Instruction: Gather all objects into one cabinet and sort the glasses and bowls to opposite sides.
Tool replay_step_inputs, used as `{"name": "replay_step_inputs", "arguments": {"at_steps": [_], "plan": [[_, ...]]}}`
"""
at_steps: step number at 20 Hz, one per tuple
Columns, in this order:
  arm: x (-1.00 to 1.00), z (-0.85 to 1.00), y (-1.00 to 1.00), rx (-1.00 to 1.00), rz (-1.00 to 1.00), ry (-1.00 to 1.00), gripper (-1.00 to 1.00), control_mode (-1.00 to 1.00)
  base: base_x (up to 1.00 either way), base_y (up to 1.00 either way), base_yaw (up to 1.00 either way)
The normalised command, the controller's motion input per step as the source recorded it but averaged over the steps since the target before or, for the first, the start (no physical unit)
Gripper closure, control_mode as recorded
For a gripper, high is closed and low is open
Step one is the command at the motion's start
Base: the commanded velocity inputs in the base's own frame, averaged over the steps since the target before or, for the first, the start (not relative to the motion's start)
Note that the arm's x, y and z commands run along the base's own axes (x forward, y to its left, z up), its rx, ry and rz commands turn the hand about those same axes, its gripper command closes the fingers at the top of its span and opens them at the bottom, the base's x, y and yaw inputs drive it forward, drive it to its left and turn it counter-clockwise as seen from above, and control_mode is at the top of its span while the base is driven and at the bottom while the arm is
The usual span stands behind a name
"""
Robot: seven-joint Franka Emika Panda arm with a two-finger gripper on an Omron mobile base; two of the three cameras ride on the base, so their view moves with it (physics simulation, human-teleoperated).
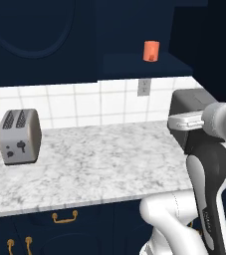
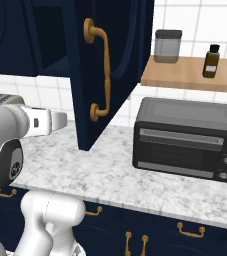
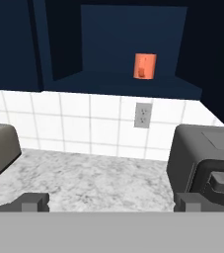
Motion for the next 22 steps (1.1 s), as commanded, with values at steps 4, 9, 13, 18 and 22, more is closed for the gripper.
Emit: {"name": "replay_step_inputs", "arguments": {"at_steps": [4,9,13,18,22], "plan": [[0.25,0.75,0.0,-0.18,0.0,0.0,-1.0,-1.0,0.0,0.0,0.0],[0.29,0.93,-0.02,-0.13,-0.02,0.0,-1.0,-1.0,0.0,0.0,0.0],[0.42,0.25,-0.26,0.0,-0.16,-0.01,-1.0,-1.0,0.0,0.0,0.0],[0.8,0.18,-0.14,0.01,-0.18,-0.09,-1.0,-1.0,0.0,0.0,0.0],[0.53,-0.01,0.0,0.06,-0.04,0.13,-1.0,-1.0,0.0,0.0,0.0]]}}
